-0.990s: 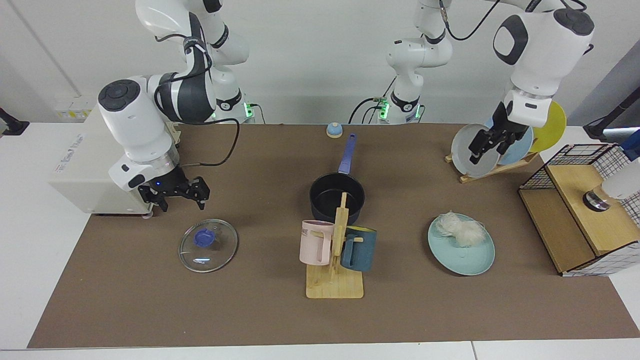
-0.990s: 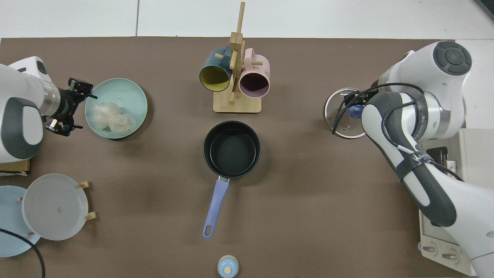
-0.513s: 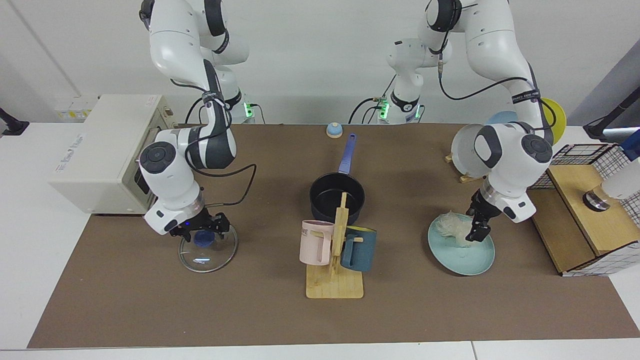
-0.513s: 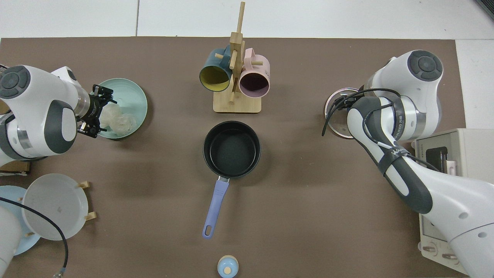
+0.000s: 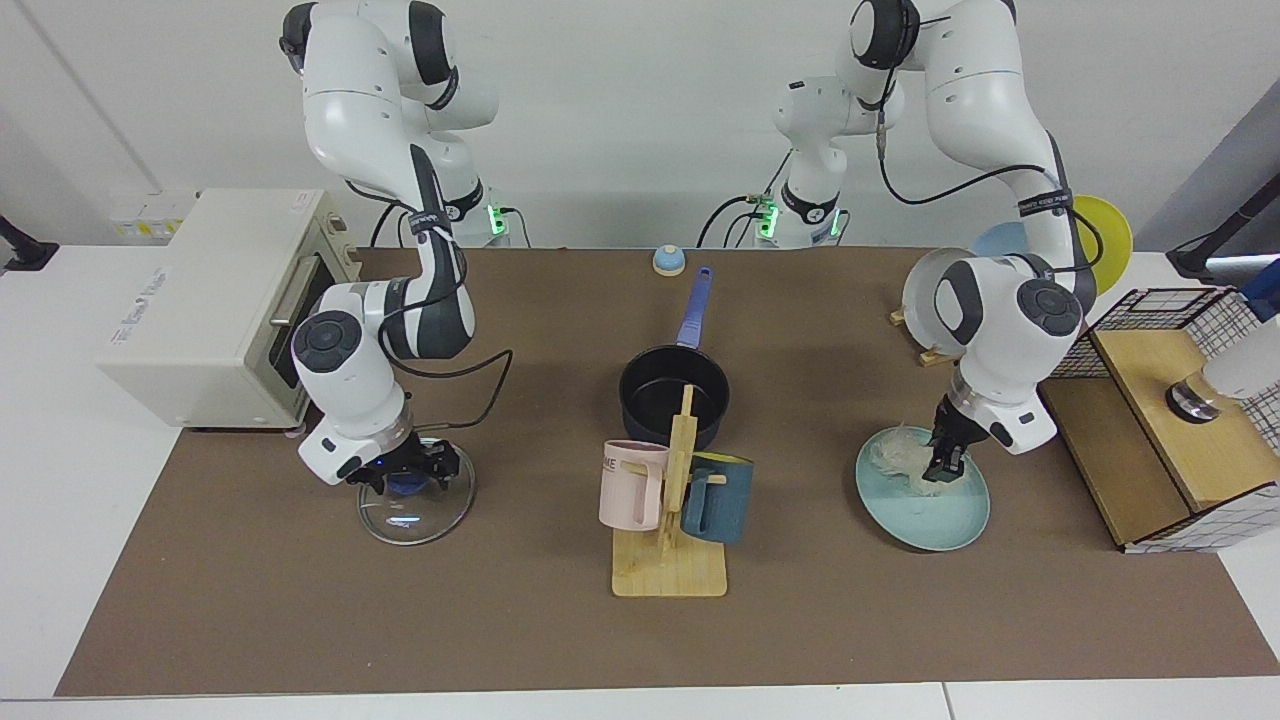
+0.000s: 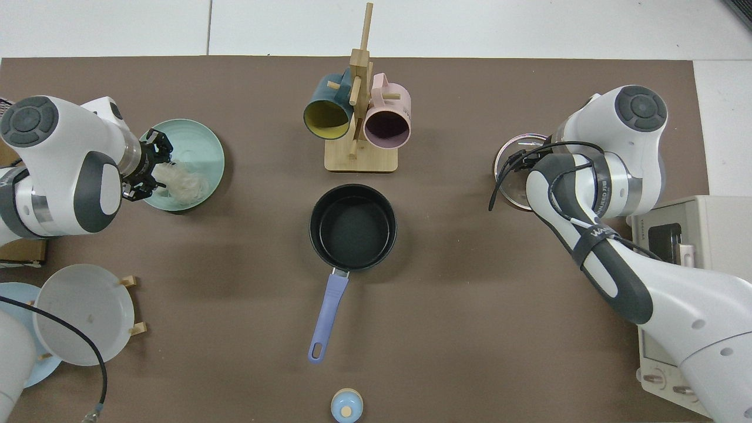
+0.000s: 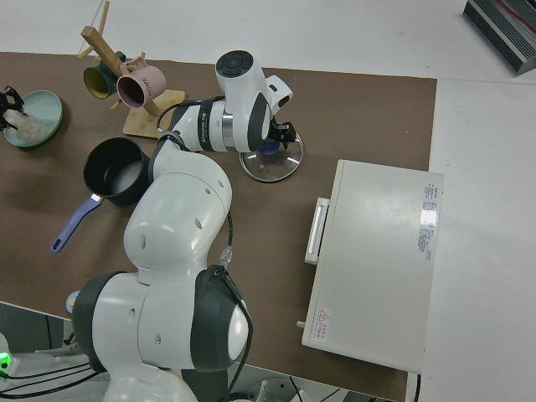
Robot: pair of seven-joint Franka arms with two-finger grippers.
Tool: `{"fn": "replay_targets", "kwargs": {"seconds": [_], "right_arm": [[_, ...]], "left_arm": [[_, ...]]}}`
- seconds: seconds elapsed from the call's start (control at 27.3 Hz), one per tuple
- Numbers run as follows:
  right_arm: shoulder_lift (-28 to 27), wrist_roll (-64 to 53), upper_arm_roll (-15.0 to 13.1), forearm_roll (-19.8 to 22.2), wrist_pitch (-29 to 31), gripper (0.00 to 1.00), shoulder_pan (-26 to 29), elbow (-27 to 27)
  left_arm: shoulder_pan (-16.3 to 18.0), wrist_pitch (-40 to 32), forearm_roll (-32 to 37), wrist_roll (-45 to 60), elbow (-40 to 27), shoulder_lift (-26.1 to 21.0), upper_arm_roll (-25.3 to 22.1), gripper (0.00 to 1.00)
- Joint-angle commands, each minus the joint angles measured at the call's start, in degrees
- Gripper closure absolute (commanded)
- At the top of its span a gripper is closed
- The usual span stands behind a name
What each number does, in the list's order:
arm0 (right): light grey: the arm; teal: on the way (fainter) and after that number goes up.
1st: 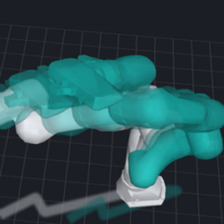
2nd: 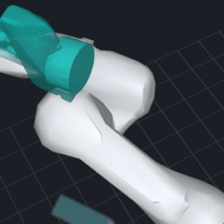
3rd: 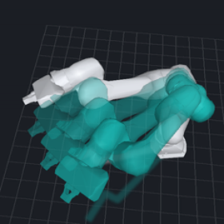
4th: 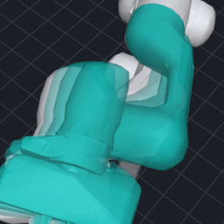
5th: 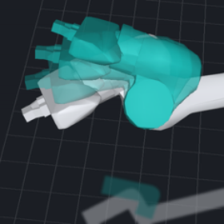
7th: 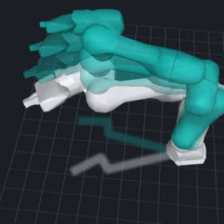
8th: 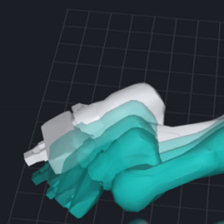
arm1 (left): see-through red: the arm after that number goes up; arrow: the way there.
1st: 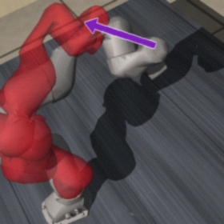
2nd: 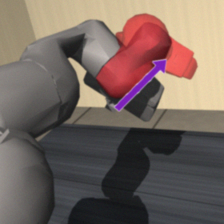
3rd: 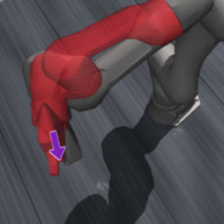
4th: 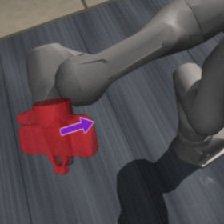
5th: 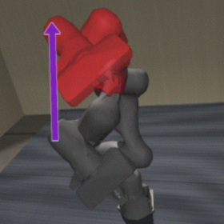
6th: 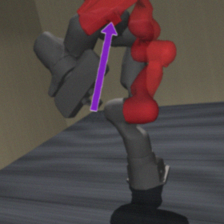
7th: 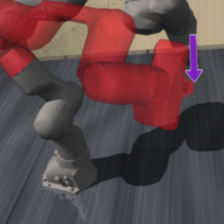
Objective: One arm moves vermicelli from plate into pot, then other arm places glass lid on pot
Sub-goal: 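Carry the vermicelli into the black pot and open the left gripper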
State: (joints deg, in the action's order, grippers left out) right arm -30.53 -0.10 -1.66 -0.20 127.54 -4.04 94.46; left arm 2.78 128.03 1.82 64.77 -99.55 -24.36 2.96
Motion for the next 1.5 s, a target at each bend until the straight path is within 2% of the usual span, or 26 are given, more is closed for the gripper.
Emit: {"fn": "replay_targets", "kwargs": {"seconds": [0.0, 0.11, 0.18, 0.29, 0.4, 0.51, 0.66, 0.84, 0.99, 1.17, 1.36, 1.47], "right_arm": [[1.0, -0.51, 0.51, 0.46, 1.4, 0.26, 0.7, 1.78], [1.09, -0.51, 0.43, 0.55, 1.05, 0.54, 0.62, 1.78], [1.09, -0.51, 0.34, 0.64, 0.35, 0.68, 0.18, 1.52], [1.0, -0.6, 0.43, 0.64, -0.18, 0.86, 0.44, 0.55], [1.09, -0.69, 0.43, 0.46, -1.15, 0.99, 0.09, -0.33], [1.44, -0.69, 0.43, 0.28, -2.72, 1.0, 0.0, -1.56], [1.97, -0.69, 0.51, -0.15, -8.34, 1.0, -0.18, -4.9], [3.54, -1.22, 0.69, -0.15, -13.36, 1.0, -0.09, -7.89], [6.09, -1.65, 0.78, -0.24, -13.8, 1.0, -0.18, -7.63], [8.12, -2.8, 0.87, -0.24, -15.21, 1.0, 0.0, -7.54], [9.88, -3.85, 0.87, -0.24, -16.53, 1.0, 0.18, -7.45], [10.93, -4.2, 0.87, -0.33, -17.58, 1.0, 0.18, -7.45]], "left_arm": [[-1.82, -7.7, 1.17, -1.13, 8.31, -1.92, -0.06, 1.0], [-1.47, -11.13, 1.17, -3.32, 9.72, -0.34, 1.69, 1.0], [-1.47, -14.38, 1.17, -5.17, 10.77, 1.85, 2.13, 1.0], [-1.99, -16.85, 0.47, -7.54, 10.69, 5.28, 3.36, 1.0], [-2.08, -18.95, 0.47, -7.9, 10.43, 7.22, 6.69, 1.0], [-2.17, -21.06, 0.47, -6.76, 10.25, 7.84, 10.56, 1.0], [-2.17, -21.25, 0.82, -1.14, 9.2, 8.28, 17.94, 1.0], [-1.91, -17.22, -0.49, 0.63, 5.52, 9.06, 23.66, 1.0], [-1.9, -12.99, -3.92, -0.34, 1.21, 11.09, 25.6, 1.0], [-2.08, -11.85, -5.07, -0.43, -2.58, 12.94, 28.76, 1.0], [-4.19, -6.58, -4.72, 0.45, -3.19, 9.6, 29.03, 1.0], [-4.63, -5.87, -4.37, 0.54, -4.25, 8.81, 29.03, 1.0]]}}
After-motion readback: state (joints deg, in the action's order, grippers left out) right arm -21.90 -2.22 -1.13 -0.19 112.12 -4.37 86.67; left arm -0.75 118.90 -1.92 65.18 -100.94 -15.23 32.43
